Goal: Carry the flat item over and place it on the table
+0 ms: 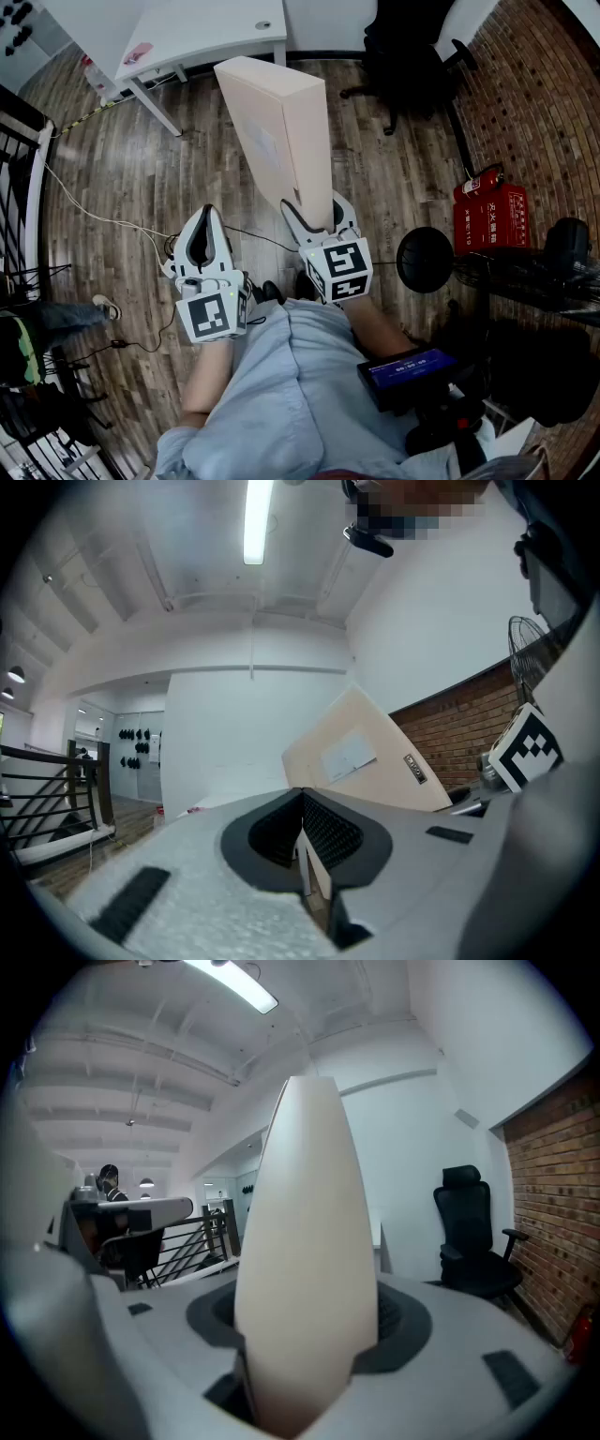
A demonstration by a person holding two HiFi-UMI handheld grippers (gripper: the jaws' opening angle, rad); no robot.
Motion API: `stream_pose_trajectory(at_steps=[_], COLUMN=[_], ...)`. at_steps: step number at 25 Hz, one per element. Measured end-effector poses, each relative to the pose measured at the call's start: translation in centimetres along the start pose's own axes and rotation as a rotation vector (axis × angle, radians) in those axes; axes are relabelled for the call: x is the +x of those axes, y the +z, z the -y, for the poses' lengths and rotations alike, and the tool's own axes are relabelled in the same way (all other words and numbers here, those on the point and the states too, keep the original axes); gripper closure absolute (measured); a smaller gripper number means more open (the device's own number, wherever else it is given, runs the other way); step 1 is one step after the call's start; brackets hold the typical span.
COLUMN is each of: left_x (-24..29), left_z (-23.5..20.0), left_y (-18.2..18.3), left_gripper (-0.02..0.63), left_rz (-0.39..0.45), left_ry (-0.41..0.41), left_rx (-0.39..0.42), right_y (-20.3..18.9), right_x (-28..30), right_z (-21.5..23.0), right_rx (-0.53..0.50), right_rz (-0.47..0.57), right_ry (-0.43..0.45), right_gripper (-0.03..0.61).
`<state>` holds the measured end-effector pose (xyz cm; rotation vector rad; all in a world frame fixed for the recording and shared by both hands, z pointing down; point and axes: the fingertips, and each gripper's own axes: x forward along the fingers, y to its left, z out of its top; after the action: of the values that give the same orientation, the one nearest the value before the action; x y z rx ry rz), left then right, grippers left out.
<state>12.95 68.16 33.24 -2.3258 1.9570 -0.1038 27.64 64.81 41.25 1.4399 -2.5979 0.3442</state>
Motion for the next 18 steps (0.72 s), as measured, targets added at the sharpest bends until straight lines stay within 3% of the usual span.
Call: stream_pose_trajectory(at_steps=[8,18], left_x=[1.0,3.3], left_z=[1.1,-2.4], left_y=[-1.5,-3.0], left_gripper=[0.604,0.604], left_rz=[-0.019,-0.03], left_ry=[0.026,0.064], left_rx=[-0.008,-0.016], right_y=[-0.8,0.2], right_x=[0.8,4.9], right_z=[2.4,3.6], right_rx=[0.005,0.025], right_rz=[-0.008,-0.003], right_ry=[0.01,-0.012], right_gripper=[0.305,0.299])
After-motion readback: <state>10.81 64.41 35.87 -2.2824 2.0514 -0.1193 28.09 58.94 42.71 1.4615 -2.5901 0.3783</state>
